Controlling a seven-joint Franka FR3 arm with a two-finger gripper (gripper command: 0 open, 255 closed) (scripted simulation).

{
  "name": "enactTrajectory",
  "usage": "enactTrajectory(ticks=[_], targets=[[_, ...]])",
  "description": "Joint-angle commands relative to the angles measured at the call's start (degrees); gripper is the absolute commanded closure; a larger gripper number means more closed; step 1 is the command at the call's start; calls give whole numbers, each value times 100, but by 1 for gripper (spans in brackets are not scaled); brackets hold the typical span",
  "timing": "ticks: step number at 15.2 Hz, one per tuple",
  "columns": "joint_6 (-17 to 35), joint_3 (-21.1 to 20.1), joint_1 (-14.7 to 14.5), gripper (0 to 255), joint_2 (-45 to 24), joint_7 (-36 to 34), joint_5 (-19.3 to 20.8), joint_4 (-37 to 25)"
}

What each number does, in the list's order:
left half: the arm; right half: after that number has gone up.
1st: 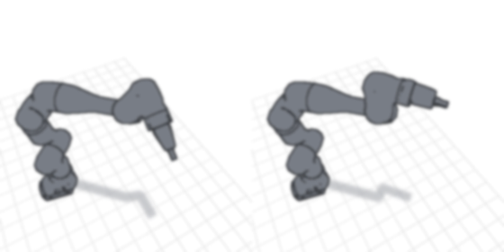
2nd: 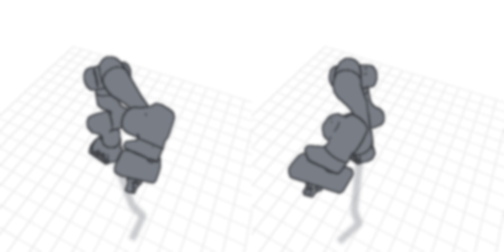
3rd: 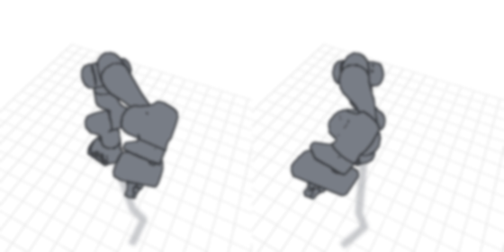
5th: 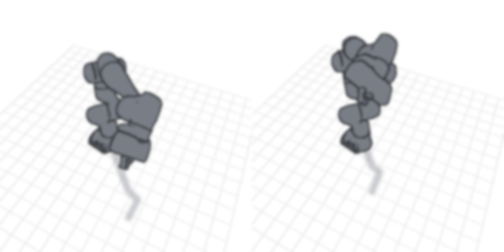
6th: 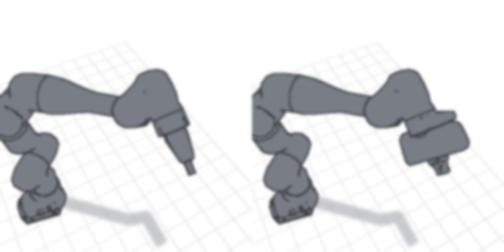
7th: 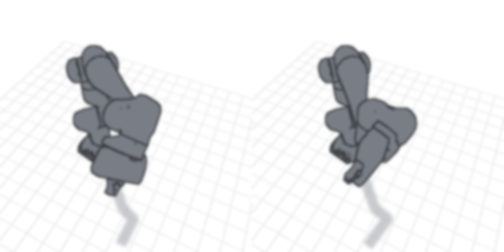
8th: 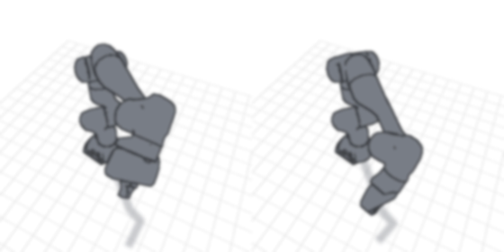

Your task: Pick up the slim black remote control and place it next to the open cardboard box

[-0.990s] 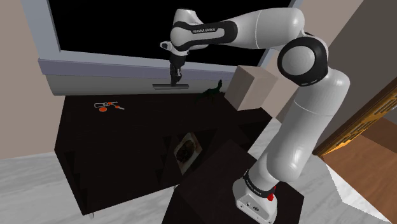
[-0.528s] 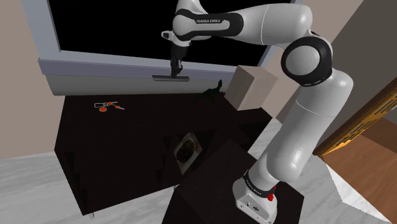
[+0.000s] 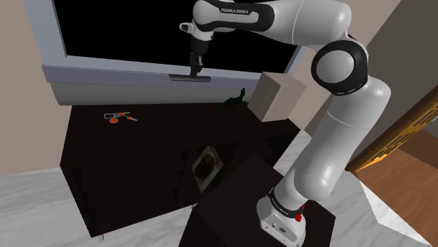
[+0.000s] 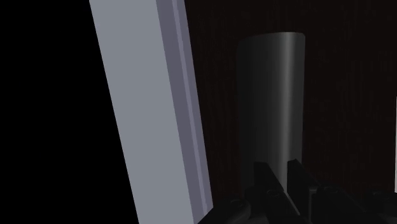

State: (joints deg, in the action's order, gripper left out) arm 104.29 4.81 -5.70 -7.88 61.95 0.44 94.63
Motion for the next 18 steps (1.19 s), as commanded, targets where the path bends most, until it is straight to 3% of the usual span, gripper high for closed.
enactTrajectory(ticks=[1, 18], targets=[[-168, 1, 1, 255, 5, 3, 0, -162], [-1587, 9, 21, 255, -268, 37, -26, -1854]])
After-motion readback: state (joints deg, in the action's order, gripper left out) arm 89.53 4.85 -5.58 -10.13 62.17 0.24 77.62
